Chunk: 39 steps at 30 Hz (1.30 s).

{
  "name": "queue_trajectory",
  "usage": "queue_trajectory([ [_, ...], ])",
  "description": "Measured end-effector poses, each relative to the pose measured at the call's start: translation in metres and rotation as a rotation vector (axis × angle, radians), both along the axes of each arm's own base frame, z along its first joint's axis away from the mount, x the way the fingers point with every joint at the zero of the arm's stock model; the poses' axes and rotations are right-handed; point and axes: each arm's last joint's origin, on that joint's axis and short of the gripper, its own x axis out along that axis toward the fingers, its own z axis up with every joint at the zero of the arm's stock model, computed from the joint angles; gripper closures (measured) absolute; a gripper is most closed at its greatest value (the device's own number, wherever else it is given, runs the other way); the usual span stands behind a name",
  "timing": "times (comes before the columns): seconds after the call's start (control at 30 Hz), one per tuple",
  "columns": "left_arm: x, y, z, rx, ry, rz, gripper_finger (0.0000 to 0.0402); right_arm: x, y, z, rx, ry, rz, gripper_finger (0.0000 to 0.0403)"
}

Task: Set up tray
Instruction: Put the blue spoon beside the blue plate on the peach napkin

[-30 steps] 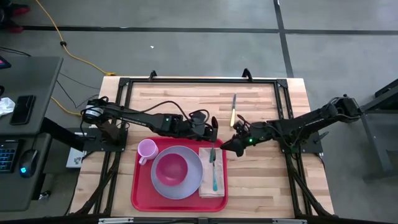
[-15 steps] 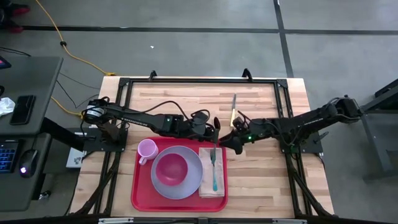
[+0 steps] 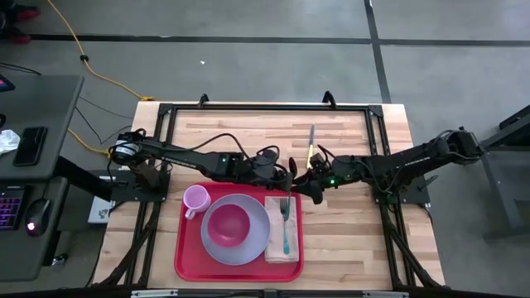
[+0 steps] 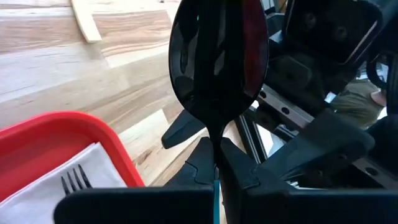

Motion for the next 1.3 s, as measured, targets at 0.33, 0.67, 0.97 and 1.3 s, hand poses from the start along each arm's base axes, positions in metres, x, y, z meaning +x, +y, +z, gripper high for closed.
queue_trajectory([
  [0.33,0.0,0.0,0.0,0.003,0.002,-0.005,0.0367,0.0,0.0,0.0,0.042,0.005,-0.019,0.0194],
  [0.67,-0.003,0.002,-0.005,0.043,0.058,0.045,0.0367,-0.004,-0.001,-0.01,0.171,0.13,-0.091,0.0194],
  [0.97,-0.007,0.01,-0.01,0.1,0.124,0.127,0.0367,-0.004,0.001,-0.01,0.201,0.121,-0.188,0.0194],
  [1.3,-0.001,0.028,-0.019,0.123,0.156,0.175,0.0367,-0.009,0.019,-0.014,0.086,0.112,-0.338,0.0194],
])
